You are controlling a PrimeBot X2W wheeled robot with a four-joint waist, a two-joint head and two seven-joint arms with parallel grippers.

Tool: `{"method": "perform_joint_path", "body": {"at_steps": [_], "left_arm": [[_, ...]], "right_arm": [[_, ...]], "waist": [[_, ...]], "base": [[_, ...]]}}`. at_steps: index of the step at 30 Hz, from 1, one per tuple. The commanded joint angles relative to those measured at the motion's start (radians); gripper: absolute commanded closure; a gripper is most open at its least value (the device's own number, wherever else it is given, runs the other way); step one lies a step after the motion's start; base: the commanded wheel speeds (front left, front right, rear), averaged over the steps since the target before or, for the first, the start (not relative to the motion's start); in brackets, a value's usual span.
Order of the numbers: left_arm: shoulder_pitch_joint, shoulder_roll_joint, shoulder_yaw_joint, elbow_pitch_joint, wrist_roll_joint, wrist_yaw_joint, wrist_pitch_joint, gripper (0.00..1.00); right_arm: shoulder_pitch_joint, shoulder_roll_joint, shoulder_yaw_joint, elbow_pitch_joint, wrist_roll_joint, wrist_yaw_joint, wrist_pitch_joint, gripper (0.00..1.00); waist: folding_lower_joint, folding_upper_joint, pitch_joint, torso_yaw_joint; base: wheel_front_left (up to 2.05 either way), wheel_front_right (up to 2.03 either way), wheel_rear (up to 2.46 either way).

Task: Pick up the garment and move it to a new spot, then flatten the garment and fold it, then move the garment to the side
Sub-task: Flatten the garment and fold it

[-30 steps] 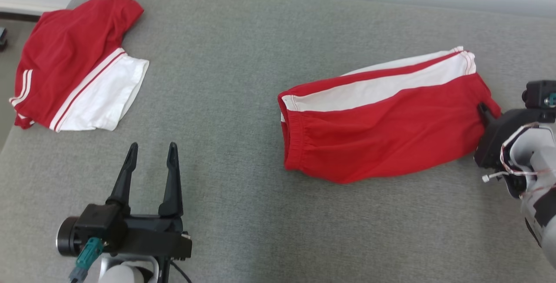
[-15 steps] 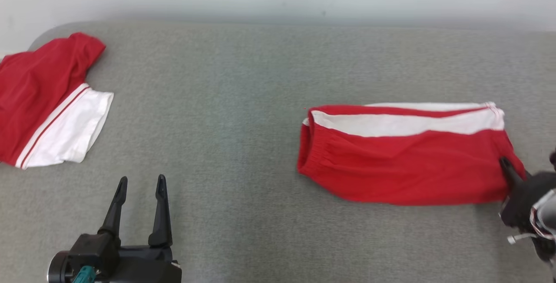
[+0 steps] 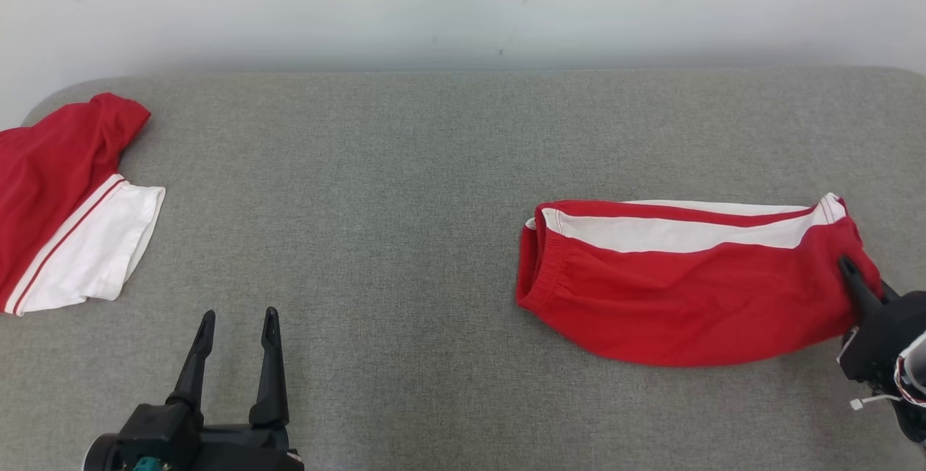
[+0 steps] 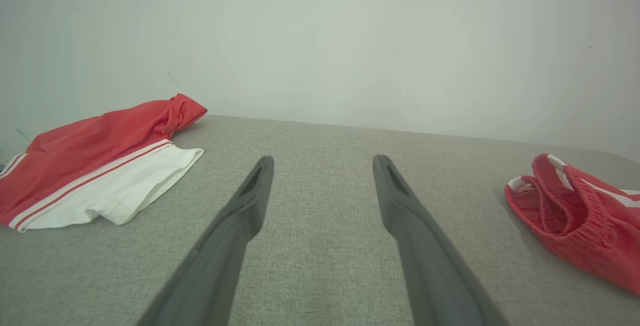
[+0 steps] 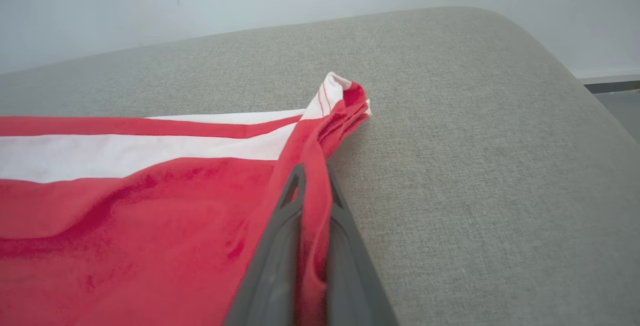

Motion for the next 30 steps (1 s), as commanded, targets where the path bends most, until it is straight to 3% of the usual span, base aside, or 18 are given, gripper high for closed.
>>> {"method": "perform_joint_path", "body": {"at_steps": [1, 14, 22, 30], "left_arm": [[0.014, -0.001, -0.002, -0.002, -0.009, 0.004, -0.003, 0.00], [0.005, -0.001, -0.014, 0.002, -0.024, 0.012, -0.003, 0.00], [-0.012, -0.001, -0.031, 0.012, -0.034, 0.013, -0.003, 0.00], [-0.040, -0.001, -0.056, 0.021, -0.049, 0.017, -0.003, 0.00]], "right_arm": [[0.011, 0.012, -0.011, -0.027, -0.010, -0.002, -0.010, 1.00], [0.082, 0.090, -0.083, -0.322, -0.120, -0.002, 0.035, 1.00], [0.144, 0.211, -0.144, -0.512, -0.210, -0.002, 0.152, 1.00], [0.191, 0.343, -0.169, -0.570, -0.300, -0.002, 0.238, 1.00]], "waist": [[0.0001, 0.0000, -0.003, 0.003], [0.0001, 0.0000, -0.014, 0.021], [0.0001, 0.0000, -0.004, 0.043], [0.0001, 0.0000, 0.008, 0.083]], "base": [[0.00, 0.00, 0.00], [0.00, 0.00, 0.00], [0.00, 0.00, 0.00], [0.00, 0.00, 0.00]]}}
